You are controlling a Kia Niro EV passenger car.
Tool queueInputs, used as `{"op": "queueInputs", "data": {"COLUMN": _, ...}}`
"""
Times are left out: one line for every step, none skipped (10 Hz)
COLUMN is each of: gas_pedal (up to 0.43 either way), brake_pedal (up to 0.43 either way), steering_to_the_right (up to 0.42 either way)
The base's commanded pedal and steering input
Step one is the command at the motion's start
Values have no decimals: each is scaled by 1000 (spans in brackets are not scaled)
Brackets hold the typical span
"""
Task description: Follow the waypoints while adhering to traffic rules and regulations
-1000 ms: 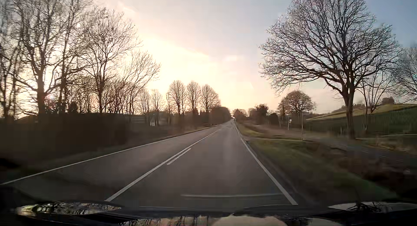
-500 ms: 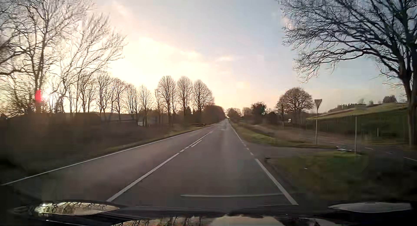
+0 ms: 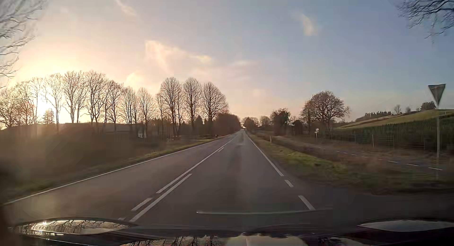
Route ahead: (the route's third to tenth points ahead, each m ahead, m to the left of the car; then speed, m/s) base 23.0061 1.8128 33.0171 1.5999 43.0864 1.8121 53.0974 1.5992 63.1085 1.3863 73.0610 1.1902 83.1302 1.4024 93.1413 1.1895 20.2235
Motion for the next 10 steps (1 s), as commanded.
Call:
{"op": "queueInputs", "data": {"gas_pedal": 228, "brake_pedal": 0, "steering_to_the_right": 7}}
{"op": "queueInputs", "data": {"gas_pedal": 228, "brake_pedal": 0, "steering_to_the_right": 7}}
{"op": "queueInputs", "data": {"gas_pedal": 228, "brake_pedal": 0, "steering_to_the_right": 6}}
{"op": "queueInputs", "data": {"gas_pedal": 240, "brake_pedal": 0, "steering_to_the_right": 4}}
{"op": "queueInputs", "data": {"gas_pedal": 240, "brake_pedal": 0, "steering_to_the_right": 3}}
{"op": "queueInputs", "data": {"gas_pedal": 240, "brake_pedal": 0, "steering_to_the_right": 1}}
{"op": "queueInputs", "data": {"gas_pedal": 240, "brake_pedal": 0, "steering_to_the_right": 0}}
{"op": "queueInputs", "data": {"gas_pedal": 240, "brake_pedal": 0, "steering_to_the_right": 1}}
{"op": "queueInputs", "data": {"gas_pedal": 240, "brake_pedal": 0, "steering_to_the_right": 1}}
{"op": "queueInputs", "data": {"gas_pedal": 240, "brake_pedal": 0, "steering_to_the_right": 2}}
